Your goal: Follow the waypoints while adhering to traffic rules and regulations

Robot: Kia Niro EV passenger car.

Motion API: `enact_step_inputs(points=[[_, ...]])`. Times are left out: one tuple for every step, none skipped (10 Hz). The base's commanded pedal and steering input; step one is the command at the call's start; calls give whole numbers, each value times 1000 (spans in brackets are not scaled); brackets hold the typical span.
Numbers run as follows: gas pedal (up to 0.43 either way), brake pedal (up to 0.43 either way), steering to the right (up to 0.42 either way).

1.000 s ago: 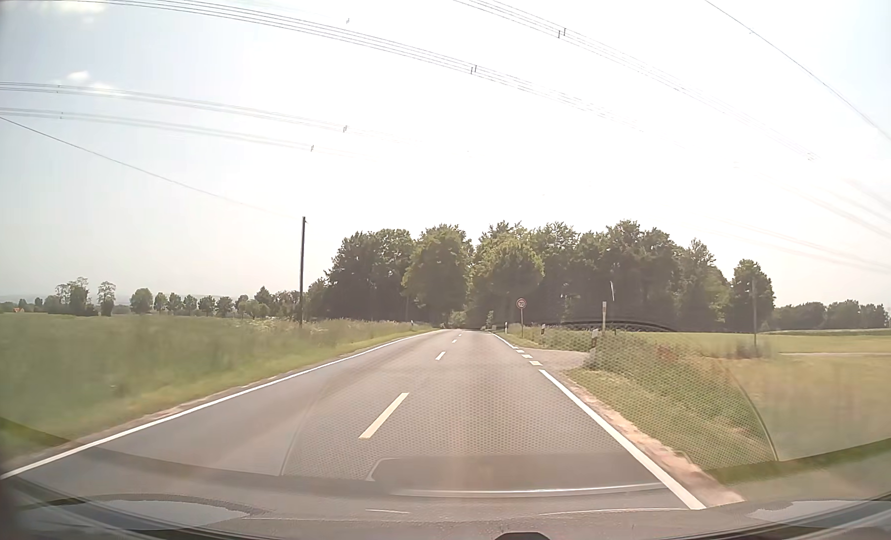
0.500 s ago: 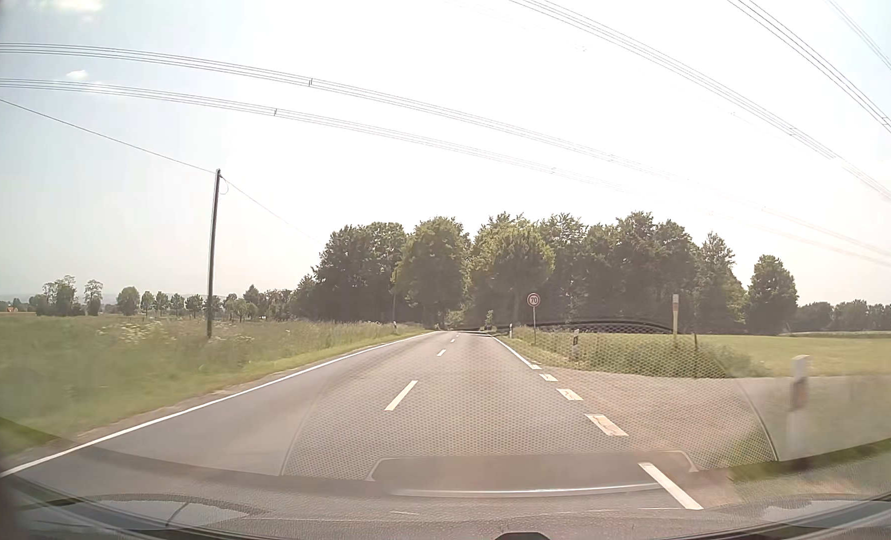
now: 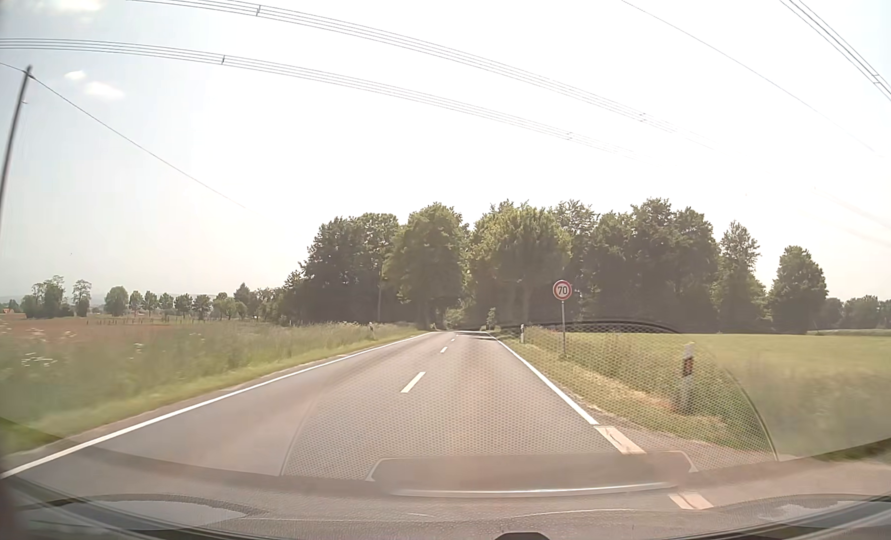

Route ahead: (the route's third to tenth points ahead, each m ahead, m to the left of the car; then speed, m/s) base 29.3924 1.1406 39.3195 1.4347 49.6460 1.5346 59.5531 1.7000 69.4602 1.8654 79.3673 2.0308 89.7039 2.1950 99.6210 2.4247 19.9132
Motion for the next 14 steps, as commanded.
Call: enact_step_inputs(points=[[150, 0, 1], [130, 0, 1], [98, 0, 0], [98, 0, 0], [98, 0, 1], [110, 0, 0], [130, 0, 1], [150, 0, 0], [157, 0, 0], [157, 0, 0], [157, 0, 0], [157, 0, 0], [157, 0, 0], [157, 0, 0]])
